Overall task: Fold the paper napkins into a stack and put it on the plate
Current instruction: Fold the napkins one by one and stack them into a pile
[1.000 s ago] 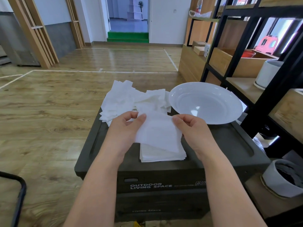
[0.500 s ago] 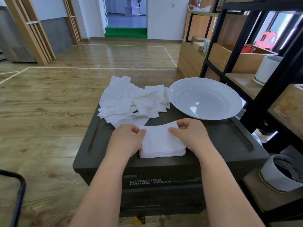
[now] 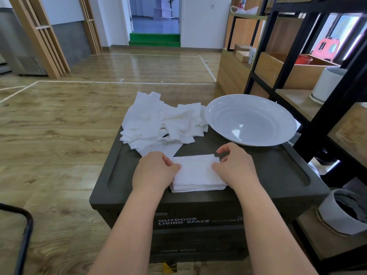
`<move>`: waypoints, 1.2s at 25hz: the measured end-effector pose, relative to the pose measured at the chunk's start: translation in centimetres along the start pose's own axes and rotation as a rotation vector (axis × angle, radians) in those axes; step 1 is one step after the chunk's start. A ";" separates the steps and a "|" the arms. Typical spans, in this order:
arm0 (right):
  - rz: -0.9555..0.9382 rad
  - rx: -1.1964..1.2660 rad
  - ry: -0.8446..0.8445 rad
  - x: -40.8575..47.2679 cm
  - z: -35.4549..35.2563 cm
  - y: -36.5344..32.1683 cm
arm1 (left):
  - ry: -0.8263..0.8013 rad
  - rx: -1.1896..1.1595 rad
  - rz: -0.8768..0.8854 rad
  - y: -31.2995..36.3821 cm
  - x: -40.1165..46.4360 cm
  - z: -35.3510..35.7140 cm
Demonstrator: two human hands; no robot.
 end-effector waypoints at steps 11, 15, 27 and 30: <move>-0.161 -0.183 -0.130 -0.9 2.3 -2.5 | 0.047 0.037 0.060 0.8 -0.2 -0.3; -0.151 -0.159 -0.139 -0.9 2.2 -2.3 | 0.318 0.077 0.246 3.6 0.7 -1.9; -0.161 -0.065 -0.101 -1.0 1.4 -2.2 | 0.379 0.099 0.340 4.7 3.6 -0.9; -0.261 0.034 0.017 -1.2 0.2 -3.4 | 0.411 0.016 0.477 5.8 1.7 -2.0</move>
Point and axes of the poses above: each hand's wrist, its own x-axis towards the middle knuckle, its own z-axis out of the palm, y = z × x, the point moved 8 cm from there along x, towards the middle knuckle, and after that the axes turned 1 degree about -z, right-handed, at the moved point
